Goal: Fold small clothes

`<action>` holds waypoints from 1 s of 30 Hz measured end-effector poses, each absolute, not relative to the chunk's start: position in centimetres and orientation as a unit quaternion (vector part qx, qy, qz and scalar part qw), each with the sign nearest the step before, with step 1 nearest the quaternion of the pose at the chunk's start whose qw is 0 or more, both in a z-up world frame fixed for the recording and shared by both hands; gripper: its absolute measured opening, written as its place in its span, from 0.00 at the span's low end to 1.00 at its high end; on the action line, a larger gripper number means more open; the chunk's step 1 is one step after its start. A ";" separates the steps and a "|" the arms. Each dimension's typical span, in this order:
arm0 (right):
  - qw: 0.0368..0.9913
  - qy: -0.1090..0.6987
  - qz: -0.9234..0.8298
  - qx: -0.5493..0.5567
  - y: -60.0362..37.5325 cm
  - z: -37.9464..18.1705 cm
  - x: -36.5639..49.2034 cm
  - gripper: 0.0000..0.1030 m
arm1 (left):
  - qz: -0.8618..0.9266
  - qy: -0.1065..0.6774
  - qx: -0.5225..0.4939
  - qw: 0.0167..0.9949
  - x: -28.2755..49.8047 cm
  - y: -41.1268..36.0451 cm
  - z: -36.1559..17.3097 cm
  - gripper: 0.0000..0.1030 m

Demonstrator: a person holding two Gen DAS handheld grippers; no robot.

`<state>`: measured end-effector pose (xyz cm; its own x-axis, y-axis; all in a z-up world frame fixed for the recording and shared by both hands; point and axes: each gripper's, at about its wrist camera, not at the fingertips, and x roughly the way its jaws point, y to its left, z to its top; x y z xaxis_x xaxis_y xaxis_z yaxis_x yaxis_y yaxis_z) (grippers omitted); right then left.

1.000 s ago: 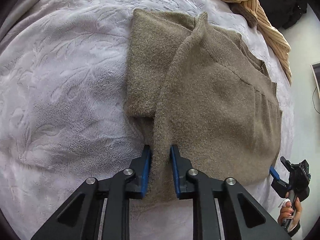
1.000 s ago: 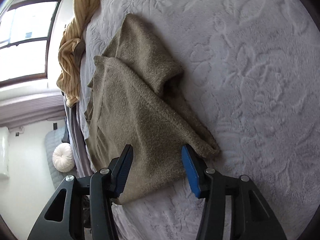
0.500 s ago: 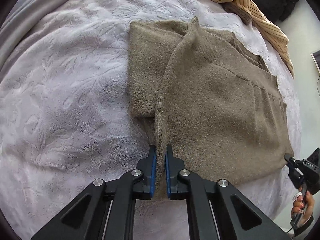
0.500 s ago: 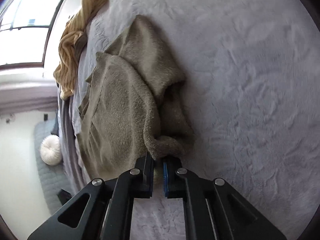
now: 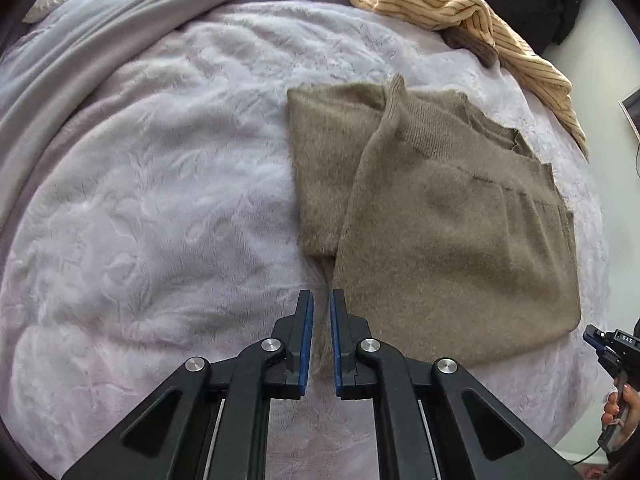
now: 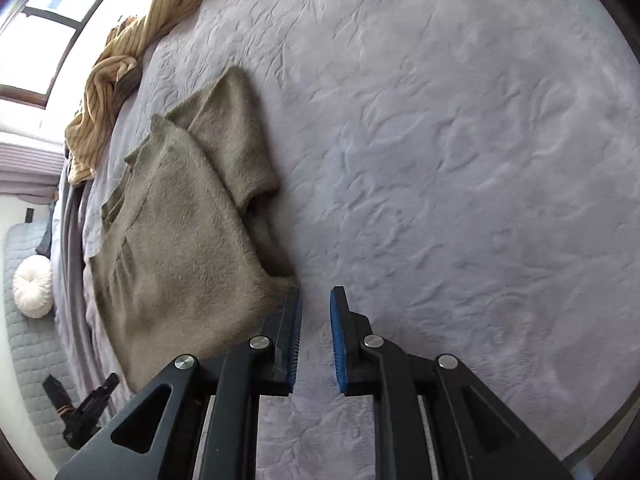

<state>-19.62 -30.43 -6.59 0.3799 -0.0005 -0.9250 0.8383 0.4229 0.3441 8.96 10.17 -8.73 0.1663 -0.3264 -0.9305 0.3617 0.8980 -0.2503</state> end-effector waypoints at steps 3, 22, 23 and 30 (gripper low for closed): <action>0.727 0.463 -0.284 0.420 -30.9 -5.0 -17.7 0.15 | -0.244 0.584 0.007 0.774 11.3 7.7 -7.6 0.09; 0.772 0.481 -0.205 0.360 -32.3 -10.1 -3.1 0.08 | -0.226 0.586 0.012 0.778 17.2 0.5 -12.5 0.09; 0.772 0.479 -0.211 0.361 -32.5 -9.8 -3.4 0.08 | -0.223 0.587 0.013 0.778 17.1 0.7 -12.3 0.09; 0.767 0.471 -0.225 0.373 -33.3 -8.3 -5.4 0.09 | -0.214 0.594 0.026 0.775 15.9 1.4 -11.4 0.09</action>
